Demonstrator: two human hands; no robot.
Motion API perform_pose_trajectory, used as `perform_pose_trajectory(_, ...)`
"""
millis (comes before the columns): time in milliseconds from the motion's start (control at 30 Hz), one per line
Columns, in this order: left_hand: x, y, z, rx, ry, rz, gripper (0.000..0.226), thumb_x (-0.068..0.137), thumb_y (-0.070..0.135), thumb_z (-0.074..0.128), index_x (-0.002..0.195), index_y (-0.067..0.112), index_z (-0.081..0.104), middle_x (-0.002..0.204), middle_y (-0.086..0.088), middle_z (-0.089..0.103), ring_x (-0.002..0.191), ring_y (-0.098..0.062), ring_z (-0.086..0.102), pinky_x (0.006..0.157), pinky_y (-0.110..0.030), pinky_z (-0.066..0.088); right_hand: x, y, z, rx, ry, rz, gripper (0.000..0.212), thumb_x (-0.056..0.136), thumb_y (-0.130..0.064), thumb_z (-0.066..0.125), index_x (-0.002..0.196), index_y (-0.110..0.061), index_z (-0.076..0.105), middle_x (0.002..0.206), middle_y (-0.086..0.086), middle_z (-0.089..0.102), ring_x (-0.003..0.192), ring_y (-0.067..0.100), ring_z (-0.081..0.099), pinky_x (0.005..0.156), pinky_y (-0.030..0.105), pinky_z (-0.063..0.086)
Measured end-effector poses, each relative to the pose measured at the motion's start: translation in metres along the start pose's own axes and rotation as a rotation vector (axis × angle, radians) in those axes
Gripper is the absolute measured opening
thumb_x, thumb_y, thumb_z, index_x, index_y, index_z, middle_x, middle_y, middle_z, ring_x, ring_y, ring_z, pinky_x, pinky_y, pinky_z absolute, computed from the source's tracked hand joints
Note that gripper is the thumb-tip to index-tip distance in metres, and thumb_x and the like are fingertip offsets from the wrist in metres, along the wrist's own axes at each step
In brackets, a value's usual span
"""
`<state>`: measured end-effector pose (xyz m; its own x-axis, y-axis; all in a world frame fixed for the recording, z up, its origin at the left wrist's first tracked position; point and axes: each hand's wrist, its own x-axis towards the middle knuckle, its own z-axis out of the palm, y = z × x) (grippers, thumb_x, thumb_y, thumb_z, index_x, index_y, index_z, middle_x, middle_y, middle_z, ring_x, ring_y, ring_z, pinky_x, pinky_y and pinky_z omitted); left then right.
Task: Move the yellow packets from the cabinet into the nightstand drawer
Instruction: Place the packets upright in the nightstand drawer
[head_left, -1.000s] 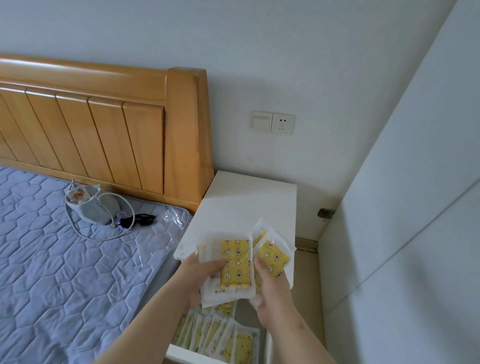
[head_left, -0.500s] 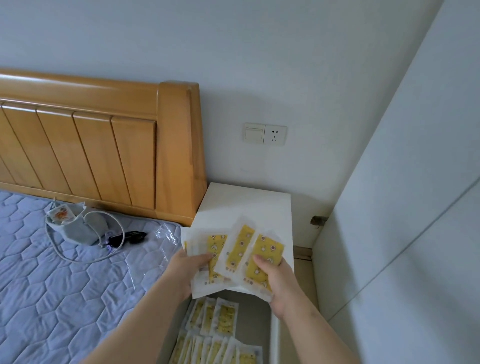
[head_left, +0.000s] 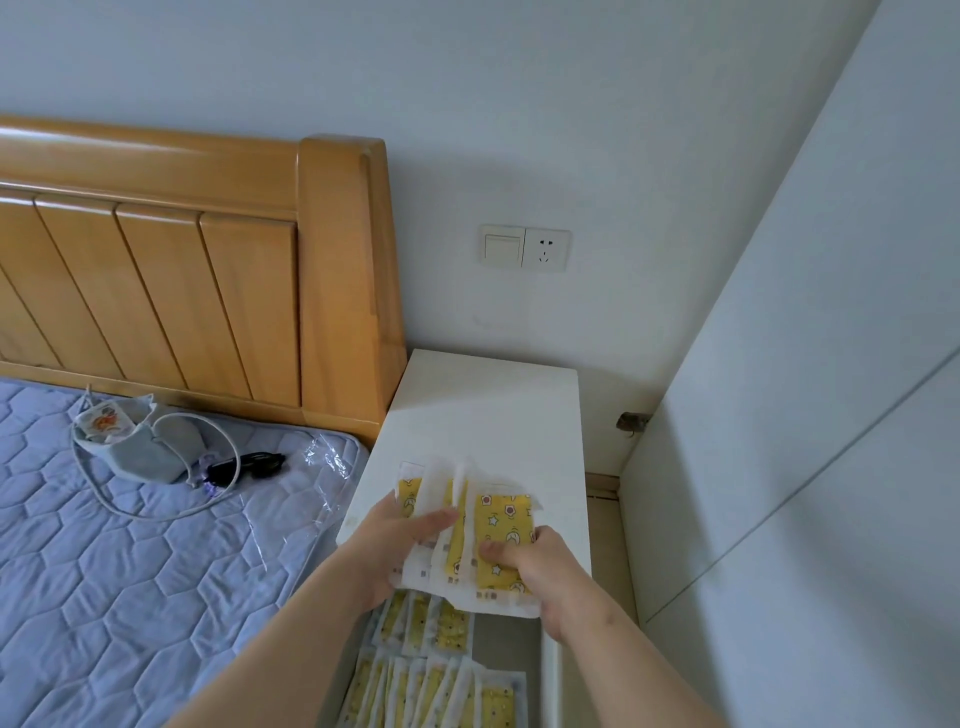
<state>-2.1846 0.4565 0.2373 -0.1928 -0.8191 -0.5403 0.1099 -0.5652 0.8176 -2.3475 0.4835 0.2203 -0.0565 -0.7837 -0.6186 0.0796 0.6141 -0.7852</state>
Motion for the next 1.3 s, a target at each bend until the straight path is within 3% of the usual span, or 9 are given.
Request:
perform_pose_trajectory(133, 0.005, -0.016, -0.001, 0.031, 0.035, -0.031, 0.027, 0.082, 0.002, 0.067, 0.108, 0.007, 0.062, 0.094, -0.016, 0.073, 0.082, -0.032, 0.071, 0.060, -0.040, 0.058, 0.004, 0.008, 0.002, -0.028, -0.014, 0.014, 0.045, 0.074, -0.013, 0.079, 0.109, -0.008, 0.052, 0.101, 0.005, 0.066, 0.091, 0.019, 0.064, 0.074, 0.030, 0.048)
perform_pose_trajectory(233, 0.011, -0.031, 0.000, 0.027, 0.096, -0.050, 0.026, 0.081, -0.005, 0.066, 0.105, 0.005, 0.065, 0.092, -0.015, 0.073, 0.084, -0.032, 0.070, 0.066, -0.041, 0.057, 0.009, 0.015, 0.002, 0.021, -0.009, 0.041, 0.047, 0.075, -0.015, 0.078, 0.110, -0.009, 0.047, 0.104, 0.007, 0.064, 0.089, 0.020, 0.065, 0.065, 0.029, 0.052)
perform_pose_trajectory(433, 0.029, -0.049, 0.009, -0.016, 0.059, -0.139, 0.033, 0.082, -0.012, 0.059, 0.110, 0.004, 0.065, 0.100, -0.018, 0.072, 0.092, -0.037, 0.069, 0.078, -0.052, 0.056, 0.028, 0.034, -0.006, 0.189, 0.005, 0.132, 0.044, 0.083, -0.023, 0.071, 0.115, -0.009, 0.043, 0.110, 0.010, 0.064, 0.096, 0.025, 0.066, 0.087, 0.046, 0.054)
perform_pose_trajectory(567, 0.039, -0.059, 0.008, -0.009, 0.043, -0.187, 0.033, 0.083, -0.011, 0.058, 0.114, 0.002, 0.064, 0.103, -0.019, 0.071, 0.094, -0.037, 0.069, 0.080, -0.055, 0.055, 0.033, 0.044, -0.012, 0.240, -0.020, 0.203, 0.041, 0.082, -0.019, 0.072, 0.114, -0.009, 0.048, 0.107, 0.011, 0.068, 0.095, 0.028, 0.068, 0.088, 0.051, 0.053)
perform_pose_trajectory(800, 0.041, -0.051, 0.010, -0.091, 0.014, -0.211, 0.032, 0.084, -0.010, 0.057, 0.113, 0.002, 0.063, 0.101, -0.021, 0.071, 0.088, -0.037, 0.070, 0.063, -0.044, 0.059, 0.034, 0.037, -0.025, 0.404, -0.124, 0.217, 0.035, 0.080, -0.008, 0.070, 0.110, -0.008, 0.052, 0.103, 0.016, 0.068, 0.089, 0.032, 0.068, 0.069, 0.045, 0.056)
perform_pose_trajectory(967, 0.046, -0.047, 0.009, -0.060, 0.062, -0.200, 0.030, 0.084, -0.005, 0.060, 0.112, 0.006, 0.065, 0.101, -0.017, 0.072, 0.093, -0.035, 0.068, 0.076, -0.049, 0.056, 0.042, 0.038, -0.026, 0.347, -0.035, 0.113, 0.035, 0.079, -0.004, 0.071, 0.110, -0.008, 0.055, 0.102, 0.013, 0.070, 0.091, 0.031, 0.069, 0.075, 0.047, 0.057)
perform_pose_trajectory(1067, 0.046, -0.054, 0.011, -0.059, 0.053, -0.237, 0.025, 0.091, 0.004, 0.056, 0.113, 0.009, 0.066, 0.101, -0.015, 0.072, 0.091, -0.033, 0.070, 0.073, -0.048, 0.058, 0.046, 0.050, -0.022, 0.338, -0.012, 0.108, 0.033, 0.080, -0.001, 0.070, 0.109, -0.009, 0.057, 0.102, 0.012, 0.071, 0.092, 0.031, 0.069, 0.081, 0.051, 0.055)
perform_pose_trajectory(1200, 0.057, -0.078, 0.009, -0.173, 0.080, -0.359, 0.017, 0.095, 0.007, 0.046, 0.098, 0.010, 0.063, 0.075, -0.014, 0.073, 0.071, -0.032, 0.068, 0.065, -0.041, 0.055, 0.059, 0.079, -0.014, 0.357, 0.001, 0.166, 0.033, 0.081, -0.002, 0.069, 0.111, -0.011, 0.058, 0.103, 0.012, 0.071, 0.094, 0.031, 0.069, 0.083, 0.055, 0.054)
perform_pose_trajectory(1300, 0.076, -0.109, 0.000, -0.193, 0.114, -0.406, 0.020, 0.095, 0.005, 0.045, 0.107, 0.009, 0.061, 0.085, -0.017, 0.073, 0.081, -0.035, 0.068, 0.071, -0.047, 0.055, 0.079, 0.107, -0.011, 0.385, 0.054, 0.199, 0.028, 0.083, -0.003, 0.068, 0.107, -0.013, 0.058, 0.101, 0.010, 0.071, 0.092, 0.029, 0.069, 0.079, 0.050, 0.056)
